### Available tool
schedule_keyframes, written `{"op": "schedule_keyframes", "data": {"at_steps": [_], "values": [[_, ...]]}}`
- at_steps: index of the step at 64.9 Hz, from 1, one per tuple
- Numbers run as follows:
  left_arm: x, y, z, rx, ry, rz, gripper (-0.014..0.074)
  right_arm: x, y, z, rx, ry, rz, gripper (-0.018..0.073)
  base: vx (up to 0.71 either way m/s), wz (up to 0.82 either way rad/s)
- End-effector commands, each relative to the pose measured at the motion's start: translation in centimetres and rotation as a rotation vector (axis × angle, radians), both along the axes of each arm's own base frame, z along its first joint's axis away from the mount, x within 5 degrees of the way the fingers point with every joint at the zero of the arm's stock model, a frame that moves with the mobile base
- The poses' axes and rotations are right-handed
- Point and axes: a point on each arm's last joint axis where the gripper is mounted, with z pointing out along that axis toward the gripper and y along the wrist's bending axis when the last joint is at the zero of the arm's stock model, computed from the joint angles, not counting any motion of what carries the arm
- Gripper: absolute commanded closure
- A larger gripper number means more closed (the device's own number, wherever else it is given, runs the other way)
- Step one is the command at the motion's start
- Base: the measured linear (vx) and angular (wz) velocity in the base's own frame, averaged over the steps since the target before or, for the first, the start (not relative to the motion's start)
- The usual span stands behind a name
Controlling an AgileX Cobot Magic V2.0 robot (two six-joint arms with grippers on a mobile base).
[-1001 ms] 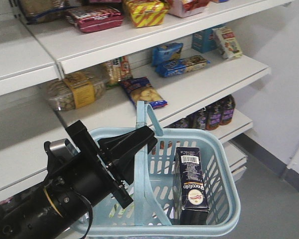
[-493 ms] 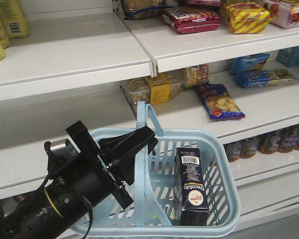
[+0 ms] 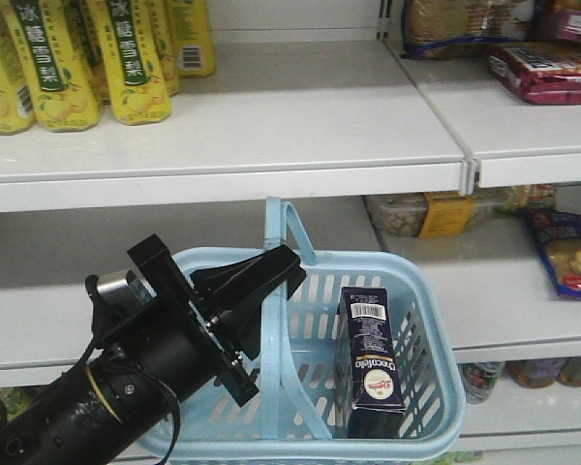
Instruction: Left arm holds basket, right arm returns cookies
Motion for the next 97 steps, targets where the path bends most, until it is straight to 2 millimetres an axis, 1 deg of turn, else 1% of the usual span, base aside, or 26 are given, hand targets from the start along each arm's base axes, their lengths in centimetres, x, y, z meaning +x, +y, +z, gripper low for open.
{"op": "schedule_keyframes", "data": {"at_steps": [1,32,97], "values": [[-0.88,0.76,4.13,-0.269,-0.221,-0.009,0.0599,0.03,-0.11,0.11,-0.019,-0.061,-0.012,0.0565,0.13,0.46],[-0.88,0.76,4.13,-0.269,-0.221,-0.009,0.0599,0.03,-0.11,0.11,-0.019,-0.061,-0.012,0.0565,0.11,0.32],[-0.88,0.76,4.13,-0.269,-0.221,-0.009,0.0599,0.03,-0.11,0.11,-0.019,-0.061,-0.012,0.0565,0.01,0.01]]}}
